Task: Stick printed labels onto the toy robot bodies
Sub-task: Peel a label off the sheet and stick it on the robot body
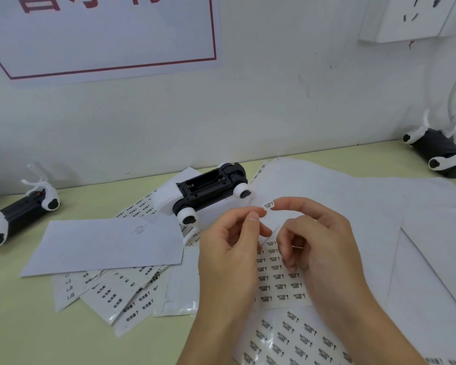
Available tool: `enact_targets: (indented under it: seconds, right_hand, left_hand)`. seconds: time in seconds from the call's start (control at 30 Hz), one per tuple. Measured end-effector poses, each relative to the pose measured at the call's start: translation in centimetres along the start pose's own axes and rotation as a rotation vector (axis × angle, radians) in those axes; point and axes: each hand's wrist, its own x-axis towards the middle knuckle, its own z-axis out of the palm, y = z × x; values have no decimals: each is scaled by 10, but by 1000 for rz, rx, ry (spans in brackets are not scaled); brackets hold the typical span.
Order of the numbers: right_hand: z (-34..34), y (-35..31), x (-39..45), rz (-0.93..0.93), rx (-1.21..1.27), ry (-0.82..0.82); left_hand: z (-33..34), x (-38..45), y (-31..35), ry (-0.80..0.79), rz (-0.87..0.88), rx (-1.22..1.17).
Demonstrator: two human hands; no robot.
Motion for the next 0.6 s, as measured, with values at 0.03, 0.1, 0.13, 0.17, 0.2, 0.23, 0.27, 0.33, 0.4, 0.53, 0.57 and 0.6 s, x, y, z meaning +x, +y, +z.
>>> enact_targets:
  seconds: [0.03, 0.1, 0.13, 0.17, 0.2, 0.23, 0.27, 0.33, 0.4, 0.53, 0.57, 0.6]
  right_hand:
    - [0, 0, 1, 8, -4, -9]
    - [-1, 2, 2, 18, -18, -18]
    - [-1, 3, 3, 22, -27, -19]
    - [0, 3, 3, 27, -36, -20]
    - [0, 3, 3, 32, -46, -21]
    - [0, 3, 2, 39, -56, -23]
    - [0, 2, 1, 45, -66, -23]
    - [0, 0, -1, 48, -98, -20]
    - [1, -2, -2, 35, -149, -11]
    - [5, -4, -3, 22, -252, 28]
    - [6, -4, -3, 25, -271, 34]
    - [7, -4, -4, 29, -288, 41]
  left_hand:
    - [0, 0, 1, -5, 2, 3]
    - [-1, 0, 1, -14, 4, 1]
    - [-1, 0, 1, -15, 3, -5]
    - [-1, -1, 2, -13, 0, -11]
    - [-1, -1, 2, -8, -4, -17]
    - [-1, -1, 2, -1, -7, -23]
    - [-1, -1, 2, 5, -9, -25]
    - [0, 0, 2, 15, -10, -19]
    - [1, 0, 1, 25, -6, -9]
    - [1, -1, 1, 31, 10, 32]
    - [1, -1, 0, 33, 14, 39]
    - [1, -1, 0, 35, 14, 41]
